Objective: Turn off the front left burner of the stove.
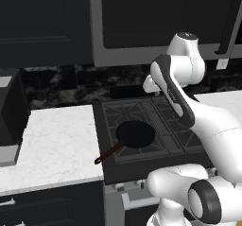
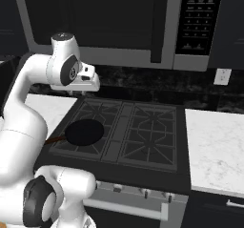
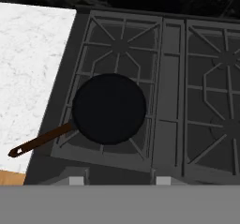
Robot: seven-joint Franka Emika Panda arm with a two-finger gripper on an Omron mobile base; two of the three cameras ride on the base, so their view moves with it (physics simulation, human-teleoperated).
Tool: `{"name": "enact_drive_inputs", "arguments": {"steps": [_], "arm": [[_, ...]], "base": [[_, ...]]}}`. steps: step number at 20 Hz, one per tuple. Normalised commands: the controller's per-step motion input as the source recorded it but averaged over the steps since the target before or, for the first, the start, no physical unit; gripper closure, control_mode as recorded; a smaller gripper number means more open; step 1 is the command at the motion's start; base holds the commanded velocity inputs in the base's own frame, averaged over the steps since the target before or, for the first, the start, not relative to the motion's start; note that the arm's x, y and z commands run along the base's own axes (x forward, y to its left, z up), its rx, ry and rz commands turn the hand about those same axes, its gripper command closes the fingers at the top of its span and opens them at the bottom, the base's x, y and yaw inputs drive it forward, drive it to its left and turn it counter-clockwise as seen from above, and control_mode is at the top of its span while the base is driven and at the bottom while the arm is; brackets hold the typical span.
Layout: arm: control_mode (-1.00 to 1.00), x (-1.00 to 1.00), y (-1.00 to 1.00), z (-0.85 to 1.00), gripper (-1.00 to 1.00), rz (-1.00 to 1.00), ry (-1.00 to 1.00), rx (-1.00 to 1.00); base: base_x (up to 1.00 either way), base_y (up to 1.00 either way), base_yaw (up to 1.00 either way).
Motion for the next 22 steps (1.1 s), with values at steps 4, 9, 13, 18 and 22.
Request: {"name": "enact_drive_inputs", "arguments": {"steps": [4,9,13,18,22], "arm": [[-1.00,-0.03,0.01,-0.04,-1.00,0.00,-0.05,-0.02],[-1.00,-0.75,0.21,-0.12,-1.00,0.10,-0.24,-0.14],[-1.00,-1.00,0.26,-0.14,-1.00,0.16,-0.32,-0.17],[-1.00,-0.95,0.37,-0.11,-1.00,0.18,-0.24,-0.20],[-1.00,-0.94,0.49,-0.28,-1.00,0.22,-0.13,-0.27]], "base": [[0.00,0.00,0.00],[0.00,0.00,0.00],[0.00,0.00,0.00],[0.00,0.00,0.00],[0.00,0.00,0.00]]}}
